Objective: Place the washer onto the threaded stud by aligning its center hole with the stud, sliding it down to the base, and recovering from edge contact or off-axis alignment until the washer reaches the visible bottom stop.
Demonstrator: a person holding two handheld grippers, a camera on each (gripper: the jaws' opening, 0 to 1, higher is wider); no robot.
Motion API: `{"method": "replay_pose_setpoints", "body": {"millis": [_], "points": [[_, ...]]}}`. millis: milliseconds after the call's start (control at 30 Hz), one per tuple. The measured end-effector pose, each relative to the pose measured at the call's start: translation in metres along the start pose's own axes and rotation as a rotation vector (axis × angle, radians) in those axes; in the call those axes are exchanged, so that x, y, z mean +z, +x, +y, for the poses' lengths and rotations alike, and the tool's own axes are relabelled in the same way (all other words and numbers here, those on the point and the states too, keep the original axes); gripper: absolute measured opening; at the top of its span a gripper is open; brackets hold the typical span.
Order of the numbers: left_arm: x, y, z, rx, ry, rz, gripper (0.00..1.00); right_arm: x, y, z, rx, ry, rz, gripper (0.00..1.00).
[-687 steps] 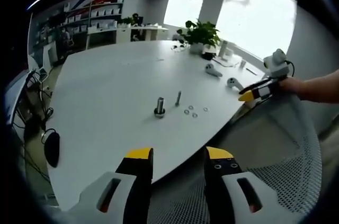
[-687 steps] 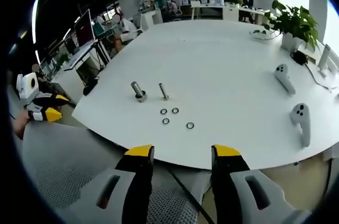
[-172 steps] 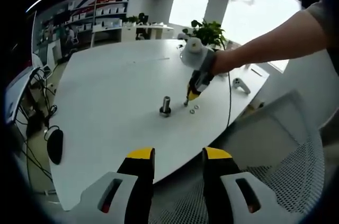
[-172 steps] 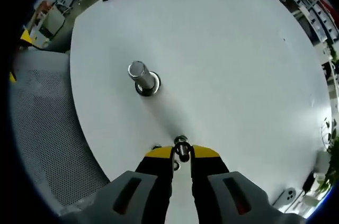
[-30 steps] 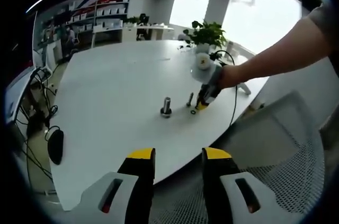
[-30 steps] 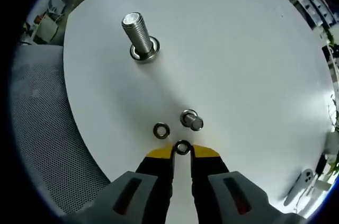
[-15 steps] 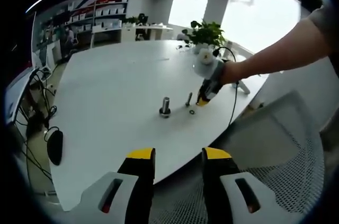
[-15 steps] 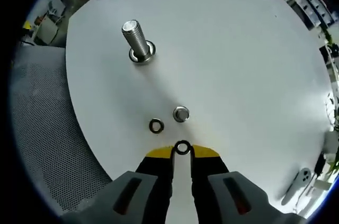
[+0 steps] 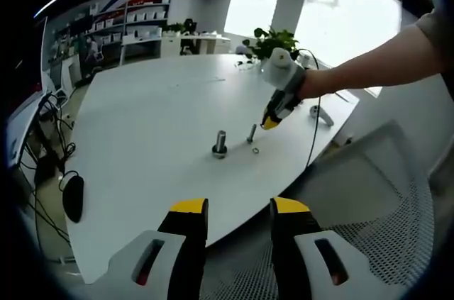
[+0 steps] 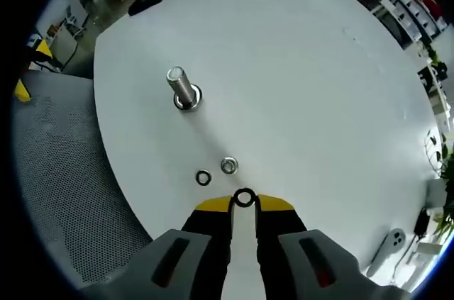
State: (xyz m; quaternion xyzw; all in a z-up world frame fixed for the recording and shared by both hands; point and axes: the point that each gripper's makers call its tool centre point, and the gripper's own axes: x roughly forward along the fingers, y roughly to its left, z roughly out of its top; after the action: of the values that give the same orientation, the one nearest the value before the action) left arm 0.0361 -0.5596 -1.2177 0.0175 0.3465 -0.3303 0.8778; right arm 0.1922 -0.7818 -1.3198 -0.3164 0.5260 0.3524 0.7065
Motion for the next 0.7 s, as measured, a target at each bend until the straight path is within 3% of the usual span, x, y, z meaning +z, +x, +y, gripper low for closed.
{"method": "replay_pose_setpoints", "body": {"millis": [467, 700], "points": [[0.0, 0.0, -0.002, -0.006, 0.005, -0.001, 0.33, 0.026, -0.011, 0.009, 0.003, -0.083, -0.042, 0.13], [0.0, 0.0, -0.002, -0.008, 0.004, -0.001, 0.33, 0.029, -0.005, 0.012, 0.01, -0.11, -0.023, 0.13]]}}
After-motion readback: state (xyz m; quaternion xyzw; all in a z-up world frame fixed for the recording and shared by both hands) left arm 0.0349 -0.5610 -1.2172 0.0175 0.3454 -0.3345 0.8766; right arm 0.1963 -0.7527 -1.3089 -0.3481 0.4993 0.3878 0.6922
